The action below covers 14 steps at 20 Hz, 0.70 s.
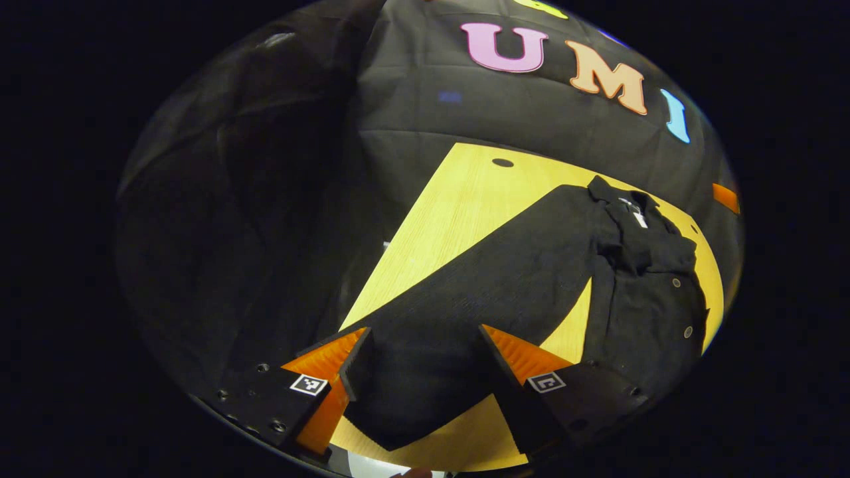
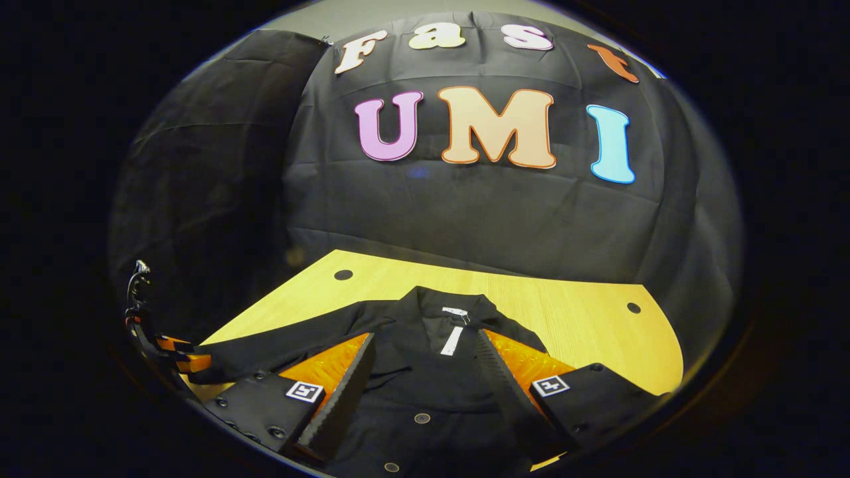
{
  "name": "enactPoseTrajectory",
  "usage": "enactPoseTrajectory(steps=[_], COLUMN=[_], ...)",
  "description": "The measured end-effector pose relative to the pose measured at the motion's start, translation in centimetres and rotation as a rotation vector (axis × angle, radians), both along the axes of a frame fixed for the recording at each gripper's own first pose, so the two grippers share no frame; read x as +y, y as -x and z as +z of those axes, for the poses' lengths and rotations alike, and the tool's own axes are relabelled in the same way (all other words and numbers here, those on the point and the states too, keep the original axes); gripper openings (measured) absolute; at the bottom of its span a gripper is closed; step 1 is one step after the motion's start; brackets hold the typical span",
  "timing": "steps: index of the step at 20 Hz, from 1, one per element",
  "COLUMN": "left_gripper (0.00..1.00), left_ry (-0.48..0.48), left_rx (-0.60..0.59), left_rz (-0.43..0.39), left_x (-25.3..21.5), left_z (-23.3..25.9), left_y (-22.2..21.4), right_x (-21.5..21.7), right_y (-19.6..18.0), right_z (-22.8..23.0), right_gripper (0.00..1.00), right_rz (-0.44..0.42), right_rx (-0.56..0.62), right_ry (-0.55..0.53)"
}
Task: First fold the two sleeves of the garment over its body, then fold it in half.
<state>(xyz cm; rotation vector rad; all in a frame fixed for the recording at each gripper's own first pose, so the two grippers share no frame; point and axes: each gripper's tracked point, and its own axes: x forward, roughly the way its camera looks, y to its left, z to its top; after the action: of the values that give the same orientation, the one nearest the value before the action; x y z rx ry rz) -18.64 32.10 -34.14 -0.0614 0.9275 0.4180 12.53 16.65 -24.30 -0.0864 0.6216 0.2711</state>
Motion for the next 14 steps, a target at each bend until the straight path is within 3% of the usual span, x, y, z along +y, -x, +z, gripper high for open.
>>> enactPoseTrajectory(steps=[6,8,10,13,14], left_gripper=[0.94,0.97,0.88,0.38,0.35], left_ry=[0.055,0.031,0.034,0.038,0.044], left_rx=[0.093,0.065,0.054,0.025,0.024], left_rz=[0.096,0.056,0.037,0.070,0.081], left_x=[0.6,0.7,-0.1,0.0,-0.2], left_z=[-1.8,-1.6,-1.5,-1.7,-1.5], left_y=[4.3,3.6,3.4,3.1,3.6], right_x=[0.4,0.6,0.7,0.4,0.3], right_y=[0.7,0.7,0.9,1.2,1.3], right_z=[-0.3,-0.2,-0.2,0.1,0.1], right_gripper=[0.98,0.98,0.98,0.97,0.97], right_rz=[0.023,0.028,0.034,0.040,0.038], right_rx=[0.008,0.004,0.005,-0.001,-0.001], right_ry=[0.008,0.005,0.003,0.005,0.001])
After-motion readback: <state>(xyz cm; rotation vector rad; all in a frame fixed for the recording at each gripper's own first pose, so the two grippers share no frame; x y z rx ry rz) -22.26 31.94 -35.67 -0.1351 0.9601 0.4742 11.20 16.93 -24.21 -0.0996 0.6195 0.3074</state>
